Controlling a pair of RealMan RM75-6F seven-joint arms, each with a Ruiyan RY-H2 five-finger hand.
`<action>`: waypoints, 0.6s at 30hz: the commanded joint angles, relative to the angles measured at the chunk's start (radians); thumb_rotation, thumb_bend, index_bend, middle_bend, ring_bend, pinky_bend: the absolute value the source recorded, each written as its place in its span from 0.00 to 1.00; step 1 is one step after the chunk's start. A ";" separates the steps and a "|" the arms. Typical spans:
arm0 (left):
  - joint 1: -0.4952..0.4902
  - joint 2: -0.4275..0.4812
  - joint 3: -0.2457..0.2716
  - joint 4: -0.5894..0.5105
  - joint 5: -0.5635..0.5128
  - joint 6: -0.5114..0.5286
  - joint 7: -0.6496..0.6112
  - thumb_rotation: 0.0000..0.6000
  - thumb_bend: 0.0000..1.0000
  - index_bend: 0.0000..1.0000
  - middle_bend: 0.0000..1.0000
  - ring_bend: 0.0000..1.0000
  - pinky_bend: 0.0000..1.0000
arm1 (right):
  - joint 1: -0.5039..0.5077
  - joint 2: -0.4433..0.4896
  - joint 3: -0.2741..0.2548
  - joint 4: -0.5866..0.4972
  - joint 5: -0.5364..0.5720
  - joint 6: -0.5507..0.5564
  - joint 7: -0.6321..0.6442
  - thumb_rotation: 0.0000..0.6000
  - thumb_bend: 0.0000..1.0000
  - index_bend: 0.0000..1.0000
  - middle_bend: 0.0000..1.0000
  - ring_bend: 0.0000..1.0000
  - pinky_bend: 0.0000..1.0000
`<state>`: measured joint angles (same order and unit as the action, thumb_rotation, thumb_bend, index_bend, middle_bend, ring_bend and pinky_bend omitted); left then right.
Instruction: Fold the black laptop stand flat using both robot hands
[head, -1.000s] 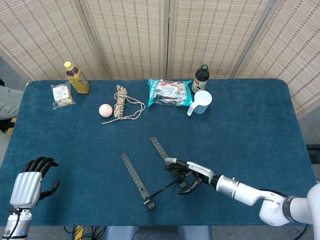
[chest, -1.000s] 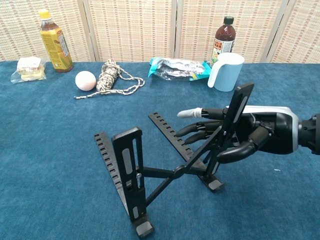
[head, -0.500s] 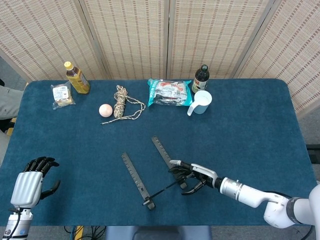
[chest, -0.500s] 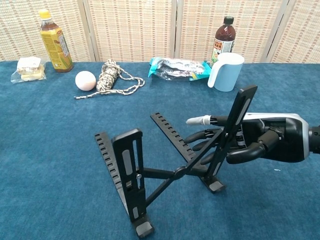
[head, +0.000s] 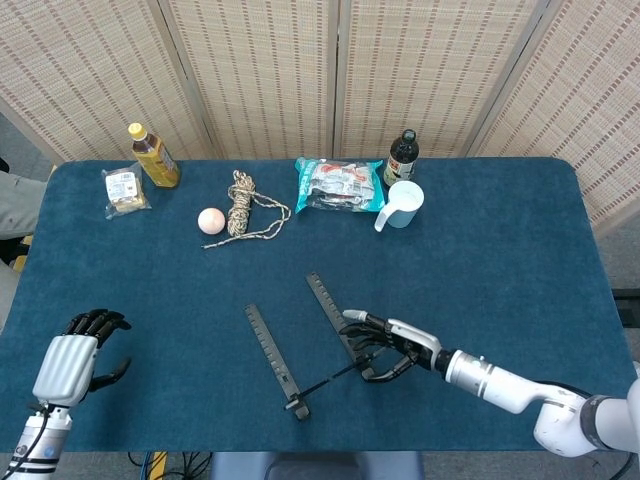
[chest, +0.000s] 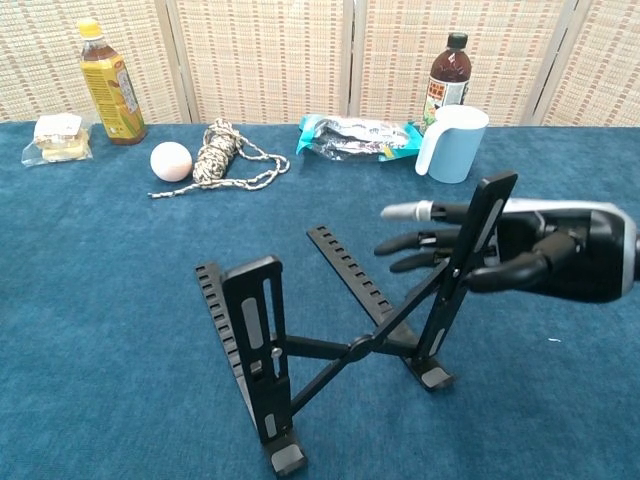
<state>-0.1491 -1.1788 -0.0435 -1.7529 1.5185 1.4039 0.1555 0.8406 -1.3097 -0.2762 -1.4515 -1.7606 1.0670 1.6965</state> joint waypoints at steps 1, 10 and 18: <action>-0.044 0.013 -0.001 0.031 0.004 -0.066 -0.076 1.00 0.25 0.33 0.27 0.17 0.17 | -0.014 0.046 0.028 -0.039 0.009 0.054 -0.034 1.00 0.00 0.00 0.18 0.12 0.21; -0.164 0.008 0.041 0.075 0.102 -0.234 -0.267 1.00 0.25 0.31 0.22 0.17 0.16 | -0.031 0.164 0.078 -0.135 0.032 0.115 -0.102 1.00 0.00 0.00 0.18 0.12 0.21; -0.298 -0.011 0.087 0.092 0.183 -0.409 -0.340 1.00 0.25 0.21 0.14 0.09 0.10 | -0.044 0.204 0.090 -0.174 0.033 0.110 -0.120 1.00 0.00 0.00 0.18 0.12 0.21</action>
<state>-0.4132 -1.1831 0.0259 -1.6676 1.6764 1.0324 -0.1630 0.7975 -1.1065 -0.1865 -1.6251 -1.7284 1.1775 1.5773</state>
